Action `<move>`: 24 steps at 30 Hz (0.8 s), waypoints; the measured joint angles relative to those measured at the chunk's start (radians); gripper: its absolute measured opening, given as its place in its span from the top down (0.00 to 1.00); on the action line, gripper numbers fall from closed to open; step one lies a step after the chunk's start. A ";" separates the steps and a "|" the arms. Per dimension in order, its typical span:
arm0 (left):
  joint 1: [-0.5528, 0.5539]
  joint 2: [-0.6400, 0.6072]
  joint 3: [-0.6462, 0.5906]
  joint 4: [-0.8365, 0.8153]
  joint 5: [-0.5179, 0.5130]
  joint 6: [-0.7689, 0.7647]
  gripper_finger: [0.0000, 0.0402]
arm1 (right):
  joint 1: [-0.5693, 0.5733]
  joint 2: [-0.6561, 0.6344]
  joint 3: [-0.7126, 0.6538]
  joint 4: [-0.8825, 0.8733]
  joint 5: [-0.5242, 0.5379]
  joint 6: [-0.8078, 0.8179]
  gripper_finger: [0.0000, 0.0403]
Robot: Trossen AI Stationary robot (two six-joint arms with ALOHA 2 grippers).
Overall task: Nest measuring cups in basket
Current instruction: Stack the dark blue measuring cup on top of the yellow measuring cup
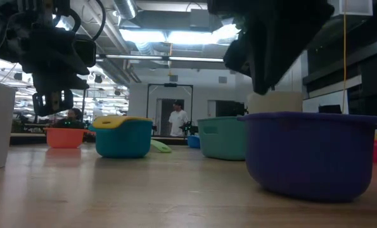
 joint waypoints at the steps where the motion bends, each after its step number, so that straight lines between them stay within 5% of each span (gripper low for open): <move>1: 0.000 0.000 0.000 0.000 0.000 0.000 0.80 | 0.000 0.005 0.000 0.005 0.000 0.000 0.76; 24: 0.000 0.000 0.000 -0.015 0.000 0.001 0.80 | 0.003 0.095 0.000 0.004 -0.010 0.002 0.76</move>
